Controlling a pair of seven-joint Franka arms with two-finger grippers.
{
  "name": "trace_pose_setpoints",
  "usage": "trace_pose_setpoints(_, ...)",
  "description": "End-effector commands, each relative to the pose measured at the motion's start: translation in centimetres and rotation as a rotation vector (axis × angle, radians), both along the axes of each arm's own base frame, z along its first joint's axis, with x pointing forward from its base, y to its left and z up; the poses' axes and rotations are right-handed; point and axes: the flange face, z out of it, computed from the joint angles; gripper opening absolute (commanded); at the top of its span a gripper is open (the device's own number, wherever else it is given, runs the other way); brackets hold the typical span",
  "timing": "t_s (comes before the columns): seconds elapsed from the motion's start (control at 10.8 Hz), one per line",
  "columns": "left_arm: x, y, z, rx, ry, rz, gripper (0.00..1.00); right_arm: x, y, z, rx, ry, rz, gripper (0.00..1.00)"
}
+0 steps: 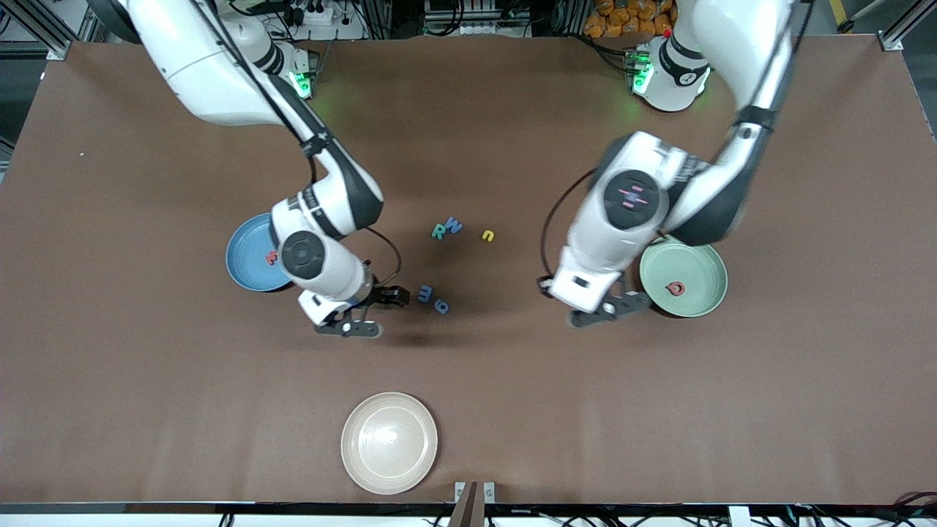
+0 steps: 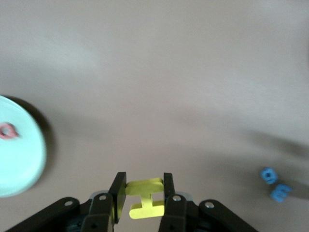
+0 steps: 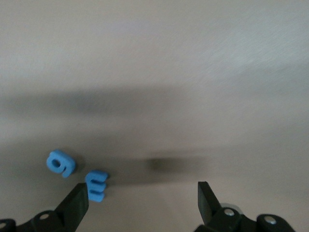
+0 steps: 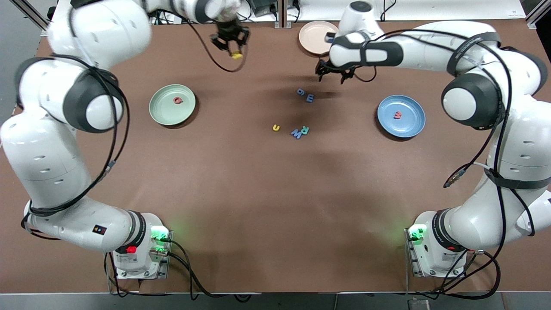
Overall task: Sort upper and lower case letters into plates
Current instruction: 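Carry the yellow H to the green plate and release it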
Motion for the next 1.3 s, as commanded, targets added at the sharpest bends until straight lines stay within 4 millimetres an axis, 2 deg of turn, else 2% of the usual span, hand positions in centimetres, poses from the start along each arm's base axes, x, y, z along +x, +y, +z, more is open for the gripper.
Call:
trace_pose_setpoints(0.0, 1.2, 7.0, 0.3, -0.013, 0.068, -0.106, 0.0, -0.3, 3.8, -1.2, -0.051, -0.034, -0.02, 1.0)
trace_pose_setpoints(0.09, 1.9, 10.0, -0.1, -0.012, 0.092, -0.136, 0.0, -1.0, 4.7, -2.3, -0.075, -0.035, -0.017, 1.0)
trace_pose_setpoints(0.28, 2.5, 14.2, -1.6, -0.018, 0.124, -0.209, 0.0, -2.2, 7.7, -3.9, -0.1, -0.05, -0.016, 1.0)
trace_pose_setpoints(0.46, 3.1, 18.8, -3.8, -0.02, 0.151, -0.258, 0.0, -2.5, 7.9, -5.4, -0.122, -0.048, -0.035, 1.0)
trace_pose_setpoints(0.65, 2.9, 19.5, -6.2, 0.021, 0.183, -0.297, 0.0, -2.7, 8.0, -6.0, -0.127, -0.04, -0.06, 1.0)
trace_pose_setpoints(1.02, 0.4, 21.9, -12.7, 0.054, 0.184, -0.315, 0.0, -2.6, 7.8, -6.1, -0.12, -0.028, -0.092, 1.0)
trace_pose_setpoints(1.11, -0.2, 22.9, -13.8, 0.051, 0.194, -0.304, 0.0, -2.6, 7.8, -6.1, -0.116, -0.028, -0.104, 0.96)
trace_pose_setpoints(1.2, -0.9, 23.2, -14.6, 0.049, 0.212, -0.302, 0.0, -2.4, 7.7, -6.1, -0.109, -0.035, -0.115, 0.87)
